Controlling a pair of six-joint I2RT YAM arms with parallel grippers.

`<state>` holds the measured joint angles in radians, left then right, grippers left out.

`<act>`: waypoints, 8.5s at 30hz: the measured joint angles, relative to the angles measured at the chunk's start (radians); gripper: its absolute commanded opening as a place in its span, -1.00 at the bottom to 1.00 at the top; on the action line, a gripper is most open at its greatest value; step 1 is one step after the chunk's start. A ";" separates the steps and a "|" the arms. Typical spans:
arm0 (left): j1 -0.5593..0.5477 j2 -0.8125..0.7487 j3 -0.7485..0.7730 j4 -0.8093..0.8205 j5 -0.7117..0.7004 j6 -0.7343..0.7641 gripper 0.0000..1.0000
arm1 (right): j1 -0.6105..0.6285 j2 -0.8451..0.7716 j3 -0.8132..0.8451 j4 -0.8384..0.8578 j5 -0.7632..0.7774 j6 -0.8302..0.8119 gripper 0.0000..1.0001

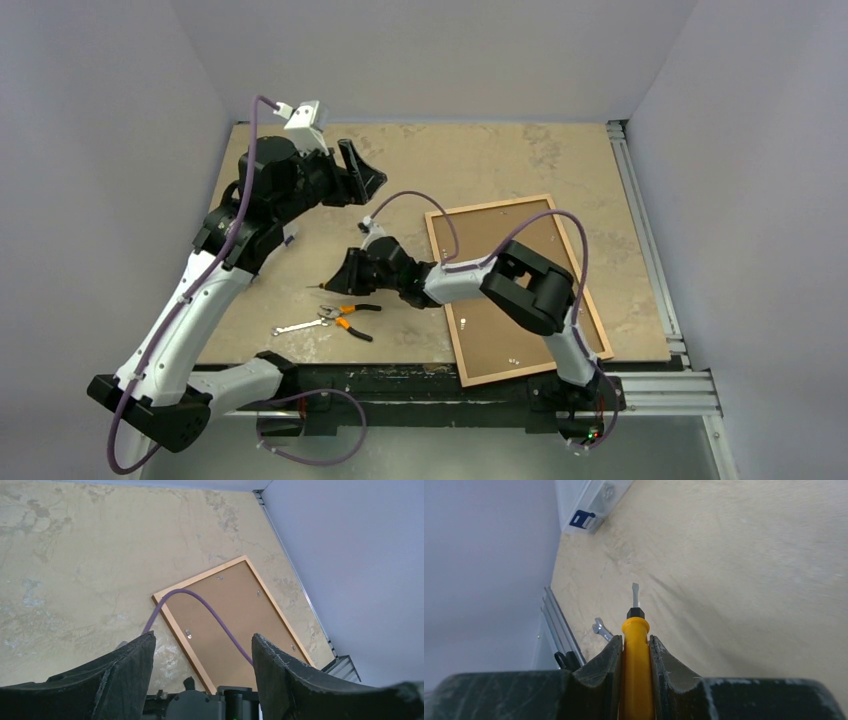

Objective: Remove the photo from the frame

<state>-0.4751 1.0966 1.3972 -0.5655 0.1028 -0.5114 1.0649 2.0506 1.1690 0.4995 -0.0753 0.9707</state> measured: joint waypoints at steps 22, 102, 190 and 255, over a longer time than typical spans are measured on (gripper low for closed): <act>-0.003 0.005 -0.010 0.000 0.056 0.000 0.34 | 0.000 -0.130 0.032 -0.317 0.032 -0.100 0.51; -0.077 0.713 -0.391 0.727 0.681 -0.672 0.10 | 0.119 -0.861 -0.333 -1.064 0.605 -0.102 -1.00; 0.182 0.357 -0.039 0.072 0.513 -0.383 0.60 | 0.201 -0.027 0.528 -2.051 1.086 0.024 -1.00; 0.426 0.151 -0.266 0.101 0.425 -0.400 0.47 | -0.962 -1.892 -0.616 -1.322 0.228 0.114 -1.00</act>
<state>-0.0486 1.2472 1.1309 -0.4641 0.5282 -0.9115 0.1032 0.1589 0.5533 -0.8223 0.1524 1.0847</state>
